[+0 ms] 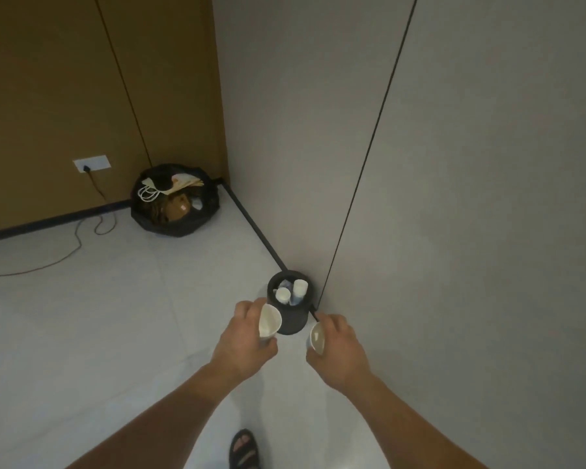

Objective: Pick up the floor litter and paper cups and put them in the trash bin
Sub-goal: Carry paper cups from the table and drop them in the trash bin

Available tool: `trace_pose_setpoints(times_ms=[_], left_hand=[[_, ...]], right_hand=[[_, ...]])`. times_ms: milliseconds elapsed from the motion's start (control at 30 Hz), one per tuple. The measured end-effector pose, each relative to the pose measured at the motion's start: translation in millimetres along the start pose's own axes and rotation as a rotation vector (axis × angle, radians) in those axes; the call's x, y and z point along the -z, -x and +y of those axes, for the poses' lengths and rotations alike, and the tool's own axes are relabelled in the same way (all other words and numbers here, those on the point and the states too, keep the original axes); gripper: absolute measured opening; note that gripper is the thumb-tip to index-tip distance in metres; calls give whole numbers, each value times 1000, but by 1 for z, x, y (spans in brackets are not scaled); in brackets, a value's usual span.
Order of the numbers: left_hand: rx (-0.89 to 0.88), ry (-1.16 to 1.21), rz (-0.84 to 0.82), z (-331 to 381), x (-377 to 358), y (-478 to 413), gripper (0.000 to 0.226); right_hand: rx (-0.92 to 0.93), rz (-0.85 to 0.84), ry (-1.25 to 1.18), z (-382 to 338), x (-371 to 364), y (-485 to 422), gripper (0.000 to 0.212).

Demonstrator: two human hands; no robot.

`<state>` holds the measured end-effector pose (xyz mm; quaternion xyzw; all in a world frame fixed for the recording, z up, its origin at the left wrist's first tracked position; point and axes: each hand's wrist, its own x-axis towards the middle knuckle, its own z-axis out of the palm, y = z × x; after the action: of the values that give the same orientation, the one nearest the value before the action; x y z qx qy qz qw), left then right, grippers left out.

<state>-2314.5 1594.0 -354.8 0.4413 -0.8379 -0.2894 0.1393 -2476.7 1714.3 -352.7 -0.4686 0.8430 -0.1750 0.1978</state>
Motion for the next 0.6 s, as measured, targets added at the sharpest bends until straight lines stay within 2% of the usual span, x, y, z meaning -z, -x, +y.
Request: trace_pose_setpoints(times_ms=[200, 433, 600], left_hand=[[-47, 5, -30, -12, 3, -122, 78], [20, 23, -109, -27, -26, -227, 80], [144, 37, -156, -41, -69, -306, 80]], right_hand=[[-66, 20, 36, -3, 13, -106, 69], [-93, -41, 9, 13, 9, -219, 72], [-97, -107, -9, 42, -6, -322, 76]])
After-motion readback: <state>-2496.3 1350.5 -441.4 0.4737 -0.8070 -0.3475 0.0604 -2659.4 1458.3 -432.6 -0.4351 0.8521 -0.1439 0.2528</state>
